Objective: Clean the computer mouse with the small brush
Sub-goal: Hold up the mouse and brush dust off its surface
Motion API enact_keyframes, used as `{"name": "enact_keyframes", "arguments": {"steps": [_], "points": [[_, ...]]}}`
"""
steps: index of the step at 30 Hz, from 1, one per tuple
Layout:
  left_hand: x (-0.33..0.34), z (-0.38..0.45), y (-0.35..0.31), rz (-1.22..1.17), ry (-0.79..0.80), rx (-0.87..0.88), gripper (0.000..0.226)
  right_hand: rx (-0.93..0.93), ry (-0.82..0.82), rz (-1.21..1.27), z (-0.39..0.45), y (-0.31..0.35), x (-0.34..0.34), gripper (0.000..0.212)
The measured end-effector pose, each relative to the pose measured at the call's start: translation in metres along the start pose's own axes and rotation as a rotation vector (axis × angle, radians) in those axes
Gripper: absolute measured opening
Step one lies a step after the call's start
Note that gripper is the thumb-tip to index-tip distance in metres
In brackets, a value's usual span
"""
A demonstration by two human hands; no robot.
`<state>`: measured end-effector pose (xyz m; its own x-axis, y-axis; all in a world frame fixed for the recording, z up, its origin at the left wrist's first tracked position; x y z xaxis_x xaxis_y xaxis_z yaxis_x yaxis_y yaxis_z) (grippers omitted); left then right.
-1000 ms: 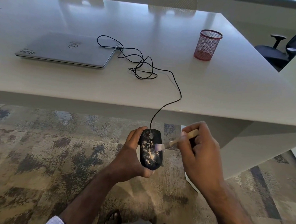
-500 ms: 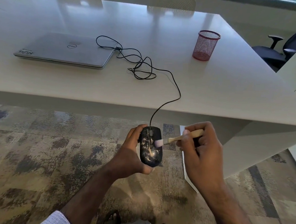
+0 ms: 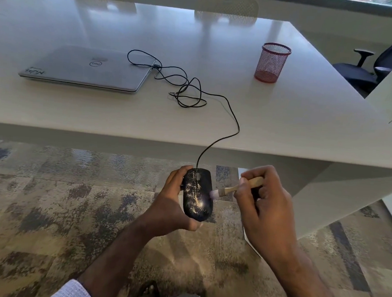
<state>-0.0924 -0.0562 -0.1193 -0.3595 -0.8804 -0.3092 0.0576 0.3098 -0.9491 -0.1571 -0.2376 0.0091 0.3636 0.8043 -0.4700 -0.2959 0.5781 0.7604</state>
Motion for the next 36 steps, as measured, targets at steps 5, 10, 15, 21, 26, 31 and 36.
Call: {"name": "enact_keyframes", "arguments": {"steps": [5, 10, 15, 21, 26, 31, 36], "points": [[-0.001, 0.001, -0.003, -0.005, -0.004, -0.004, 0.121, 0.008, 0.027, 0.065, -0.001, 0.001, 0.004, 0.006], [-0.001, 0.002, -0.005, -0.010, 0.008, -0.023, 0.122, 0.003, -0.026, 0.042, 0.002, -0.002, -0.003, 0.015], [-0.001, 0.002, -0.005, -0.018, 0.002, -0.039, 0.121, 0.053, 0.067, 0.120, 0.001, -0.007, 0.005, 0.008], [0.000, 0.002, -0.003, -0.011, 0.013, -0.048, 0.122, 0.028, -0.004, 0.117, 0.000, -0.005, -0.002, 0.010], [0.001, 0.002, -0.004, -0.011, 0.013, -0.047, 0.121, -0.009, 0.123, 0.015, -0.003, -0.002, 0.010, 0.008], [0.002, 0.003, -0.003, -0.008, 0.019, -0.052, 0.122, -0.021, 0.009, 0.098, 0.000, 0.006, -0.002, 0.006], [0.002, 0.005, -0.004, -0.017, 0.004, -0.041, 0.123, -0.075, 0.075, 0.215, -0.008, 0.018, 0.012, 0.004]]}}
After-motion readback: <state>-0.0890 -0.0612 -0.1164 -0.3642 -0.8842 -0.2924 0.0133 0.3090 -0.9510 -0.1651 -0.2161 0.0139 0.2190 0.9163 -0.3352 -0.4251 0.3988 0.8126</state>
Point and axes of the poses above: each hand's wrist, its own z-axis towards the middle knuckle, its own x-axis out of the palm, y = z × x, the point moved 8 cm from there along z, towards the middle knuckle, and after that the axes turned 2 degrees about z, right-handed, at the moved point
